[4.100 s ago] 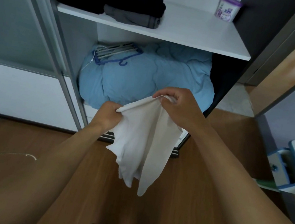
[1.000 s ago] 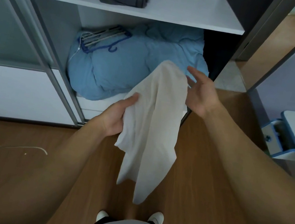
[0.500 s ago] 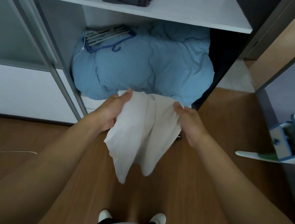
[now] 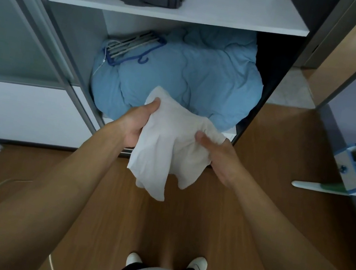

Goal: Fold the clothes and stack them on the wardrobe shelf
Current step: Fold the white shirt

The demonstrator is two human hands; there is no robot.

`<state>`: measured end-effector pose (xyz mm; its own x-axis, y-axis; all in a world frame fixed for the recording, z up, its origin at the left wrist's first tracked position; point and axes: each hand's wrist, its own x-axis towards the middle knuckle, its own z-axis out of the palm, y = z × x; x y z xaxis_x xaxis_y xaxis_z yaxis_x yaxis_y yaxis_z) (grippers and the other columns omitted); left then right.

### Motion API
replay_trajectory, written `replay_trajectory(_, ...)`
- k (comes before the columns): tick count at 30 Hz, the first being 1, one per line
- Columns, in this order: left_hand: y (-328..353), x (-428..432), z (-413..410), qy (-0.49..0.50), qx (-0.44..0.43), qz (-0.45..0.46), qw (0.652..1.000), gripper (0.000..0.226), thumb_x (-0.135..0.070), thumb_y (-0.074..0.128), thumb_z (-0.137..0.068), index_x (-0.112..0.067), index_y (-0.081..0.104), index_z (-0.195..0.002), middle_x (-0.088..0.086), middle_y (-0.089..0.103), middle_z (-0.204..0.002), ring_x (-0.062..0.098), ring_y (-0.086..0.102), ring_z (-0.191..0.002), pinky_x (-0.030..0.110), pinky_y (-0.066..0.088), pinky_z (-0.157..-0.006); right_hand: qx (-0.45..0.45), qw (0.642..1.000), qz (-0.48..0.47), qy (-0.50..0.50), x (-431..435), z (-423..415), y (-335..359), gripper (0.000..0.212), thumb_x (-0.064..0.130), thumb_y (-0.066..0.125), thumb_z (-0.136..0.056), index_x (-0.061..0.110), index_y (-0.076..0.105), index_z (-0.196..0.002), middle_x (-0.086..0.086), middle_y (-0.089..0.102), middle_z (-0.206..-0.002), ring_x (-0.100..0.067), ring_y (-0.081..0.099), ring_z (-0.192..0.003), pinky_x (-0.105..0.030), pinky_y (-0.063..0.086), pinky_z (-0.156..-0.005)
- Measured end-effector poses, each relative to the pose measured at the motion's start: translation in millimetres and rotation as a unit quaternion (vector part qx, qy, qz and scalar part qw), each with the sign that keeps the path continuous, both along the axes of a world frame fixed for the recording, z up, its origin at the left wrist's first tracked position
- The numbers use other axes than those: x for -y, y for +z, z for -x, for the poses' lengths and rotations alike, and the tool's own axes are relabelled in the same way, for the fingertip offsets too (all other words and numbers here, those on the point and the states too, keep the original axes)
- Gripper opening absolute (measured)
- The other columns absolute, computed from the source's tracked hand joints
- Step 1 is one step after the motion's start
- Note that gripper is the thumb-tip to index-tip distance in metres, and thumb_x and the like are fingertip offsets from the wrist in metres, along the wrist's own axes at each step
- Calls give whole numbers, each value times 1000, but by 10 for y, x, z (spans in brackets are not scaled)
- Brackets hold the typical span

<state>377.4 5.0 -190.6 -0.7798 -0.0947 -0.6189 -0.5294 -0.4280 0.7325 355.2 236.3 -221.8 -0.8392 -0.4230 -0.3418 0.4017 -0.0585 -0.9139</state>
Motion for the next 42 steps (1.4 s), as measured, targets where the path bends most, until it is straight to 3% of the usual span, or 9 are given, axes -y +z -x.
replay_trajectory(8,-307,118,-336,-68,-74,-60,993,62,-63,54,-89,-22,60,-135,3,68,-131,20,65,-120,32,59,-85,139,981,52,-126,163,23,93,33,36,65,-96,16,64,-122,-5,75,-111,-23,71,-103,-39,55,-98)
replay_trajectory(13,-576,-33,-516,-110,-49,84,989,18,-28,73,-90,-20,75,-107,6,76,-113,22,73,-103,25,60,-71,148,983,-44,-103,117,26,-15,37,40,64,-96,16,55,-123,-3,72,-110,-21,70,-99,-36,59,-81)
replay_trajectory(17,-680,10,-518,-46,-68,71,994,21,-25,67,-95,-13,72,-112,7,77,-109,23,74,-100,28,60,-73,104,984,-135,-53,-99,131,-92,34,32,64,-97,8,64,-122,-2,79,-91,-17,76,-81,-28,59,-64)
replay_trajectory(21,-680,13,-506,-38,-42,43,997,29,-24,65,-96,-6,67,-120,12,75,-111,28,73,-101,36,61,-76,114,986,-90,-80,-173,136,-163,38,33,68,-94,7,66,-122,-8,77,-105,-21,74,-97,-32,61,-76)
replay_trajectory(25,-610,26,-501,-27,-1,-33,999,38,-23,60,-98,-4,59,-130,17,70,-123,33,69,-109,43,55,-92,96,994,-43,33,-112,-104,-248,60,38,77,-83,12,58,-134,-8,71,-125,-24,67,-115,-42,54,-98)
replay_trajectory(32,-540,103,-474,-72,54,-29,996,45,-29,57,-99,-7,55,-137,17,64,-132,33,60,-124,46,46,-106,85,995,-52,14,196,-251,-229,48,9,80,-81,12,62,-126,-6,76,-108,-23,73,-99,-39,61,-81)
replay_trajectory(38,-695,171,-637,-33,-110,-79,990,42,-23,57,-101,-18,53,-142,8,61,-139,24,62,-124,37,54,-98,183,980,9,-83,219,-235,-129,30,7,76,-84,9,69,-113,-11,78,-96,-25,76,-82,-37,61,-65)
replay_trajectory(40,-777,87,-656,-11,-139,-36,990,60,-10,61,-98,-29,40,-150,0,60,-139,19,63,-122,34,55,-95,207,974,-7,-93,221,-237,-110,28,11,76,-84,9,70,-111,-11,78,-93,-25,76,-80,-37,62,-66)
replay_trajectory(42,-773,-12,-611,-2,-149,49,988,56,-3,60,-97,-35,51,-141,-3,60,-136,13,68,-113,28,57,-87,213,971,2,-104,214,-253,-98,22,17,74,-87,10,71,-108,-9,79,-91,-24,77,-78,-35,61,-63)
